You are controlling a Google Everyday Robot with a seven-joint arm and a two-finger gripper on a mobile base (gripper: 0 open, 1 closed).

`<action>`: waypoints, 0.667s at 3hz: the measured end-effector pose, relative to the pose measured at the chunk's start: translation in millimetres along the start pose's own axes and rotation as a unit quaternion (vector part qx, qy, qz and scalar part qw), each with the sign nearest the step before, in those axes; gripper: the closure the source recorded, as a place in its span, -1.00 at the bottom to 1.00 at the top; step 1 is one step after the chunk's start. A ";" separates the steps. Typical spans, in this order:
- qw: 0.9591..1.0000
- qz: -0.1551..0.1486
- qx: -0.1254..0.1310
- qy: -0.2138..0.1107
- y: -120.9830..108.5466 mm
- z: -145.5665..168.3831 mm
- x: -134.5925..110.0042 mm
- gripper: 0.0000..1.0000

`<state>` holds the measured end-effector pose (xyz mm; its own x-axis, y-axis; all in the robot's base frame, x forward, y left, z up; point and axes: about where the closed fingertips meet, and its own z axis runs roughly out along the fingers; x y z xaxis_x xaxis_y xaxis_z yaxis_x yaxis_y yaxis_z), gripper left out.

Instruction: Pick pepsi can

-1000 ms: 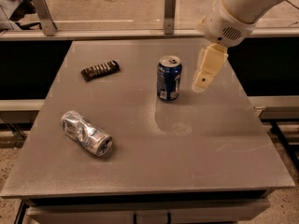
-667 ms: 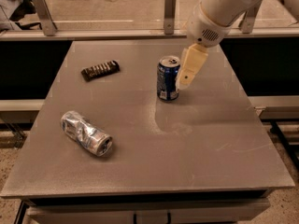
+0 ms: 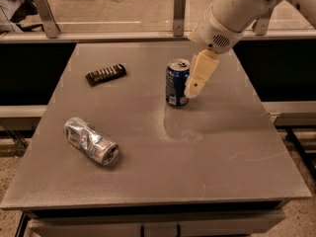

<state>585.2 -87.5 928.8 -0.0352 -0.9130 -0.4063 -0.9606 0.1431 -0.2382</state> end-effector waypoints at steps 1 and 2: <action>1.000 0.002 -0.018 -0.001 7.8 10.1 -0.6 -1.00; 1.000 0.011 -0.025 0.002 10.8 20.5 -2.5 -1.00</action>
Offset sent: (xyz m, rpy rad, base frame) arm -0.0043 0.0166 -0.0300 0.0070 0.0830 -0.0217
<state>580.6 -75.8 909.1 -0.0582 -0.9111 -0.4079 -0.9723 0.1444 -0.1837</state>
